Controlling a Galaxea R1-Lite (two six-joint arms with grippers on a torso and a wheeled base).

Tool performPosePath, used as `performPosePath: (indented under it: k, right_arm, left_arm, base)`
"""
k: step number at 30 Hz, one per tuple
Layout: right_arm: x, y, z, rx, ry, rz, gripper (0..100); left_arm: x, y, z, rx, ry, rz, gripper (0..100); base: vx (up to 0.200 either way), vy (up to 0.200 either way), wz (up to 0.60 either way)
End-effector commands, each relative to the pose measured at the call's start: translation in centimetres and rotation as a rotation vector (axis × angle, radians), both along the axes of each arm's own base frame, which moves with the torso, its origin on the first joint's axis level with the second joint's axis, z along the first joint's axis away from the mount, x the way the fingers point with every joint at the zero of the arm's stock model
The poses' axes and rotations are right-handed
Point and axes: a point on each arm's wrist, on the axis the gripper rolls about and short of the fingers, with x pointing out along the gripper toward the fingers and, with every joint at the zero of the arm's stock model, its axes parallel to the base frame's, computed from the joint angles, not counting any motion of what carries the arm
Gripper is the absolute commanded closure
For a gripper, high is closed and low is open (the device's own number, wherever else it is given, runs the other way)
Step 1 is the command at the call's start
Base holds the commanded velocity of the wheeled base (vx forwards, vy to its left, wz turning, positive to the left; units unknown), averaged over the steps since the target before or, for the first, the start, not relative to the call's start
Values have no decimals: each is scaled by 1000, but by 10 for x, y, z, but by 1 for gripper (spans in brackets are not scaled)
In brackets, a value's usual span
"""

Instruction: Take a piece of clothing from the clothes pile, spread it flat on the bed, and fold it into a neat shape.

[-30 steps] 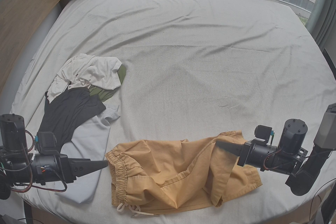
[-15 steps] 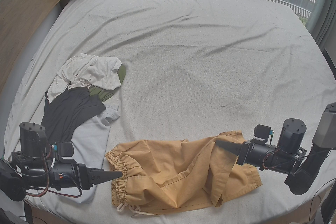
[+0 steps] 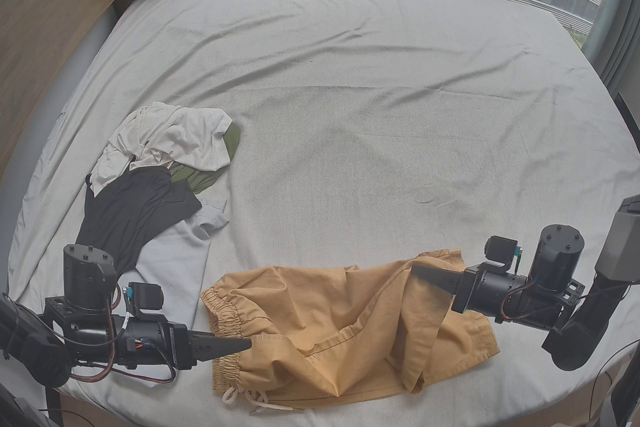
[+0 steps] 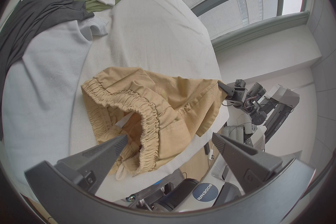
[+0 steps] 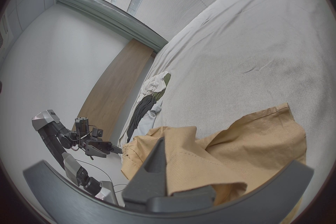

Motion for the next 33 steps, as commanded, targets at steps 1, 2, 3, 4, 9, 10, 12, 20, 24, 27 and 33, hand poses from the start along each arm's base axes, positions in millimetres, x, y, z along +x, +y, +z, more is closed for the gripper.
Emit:
performPosePath:
  k: [1, 2, 3, 4, 9, 10, 12, 20, 24, 27, 33]
  right_arm:
    - [0, 0, 0, 0, 0, 1, 100]
    - [0, 0, 0, 0, 0, -1, 100]
    - [0, -1, 0, 0, 0, -2, 100]
    - [1, -1, 0, 0, 0, -4, 100]
    - [0, -1, 0, 0, 0, -2, 100]
    - [1, -1, 0, 1, -2, -2, 100]
    - [1, -1, 1, 1, -3, -4, 100]
    - [3, -3, 2, 4, -9, -14, 100]
    - [3, -3, 2, 4, -9, -14, 100]
    - [2, -3, 1, 3, -6, -14, 100]
    - [3, -3, 0, 1, -3, -14, 100]
  left_arm:
    - [7, -7, -17, 14, 43, -20, 0]
    - [8, -8, -20, 13, 40, -25, 0]
    - [11, -10, -22, 10, 34, -28, 0]
    - [12, -11, -23, 9, 30, -28, 0]
    - [19, -20, -28, -43, 22, -14, 0]
    - [19, -22, -28, -53, 25, -14, 0]
    - [19, -26, -30, -66, 31, -18, 0]
    - [24, -33, -45, -60, 3, -12, 0]
    - [27, -34, -50, -59, -29, 9, 100]
    - [31, -35, -55, -77, -56, 34, 100]
    - [30, -35, -57, -112, -95, 45, 100]
  base:
    - [0, 0, 0]
    - [0, 0, 0]
    - [0, 0, 0]
    - [0, 0, 0]
    - [0, 0, 0]
    - [0, 0, 0]
    - [0, 0, 0]
    - [0, 0, 0]
    - [0, 0, 0]
    - [0, 0, 0]
    - [0, 0, 0]
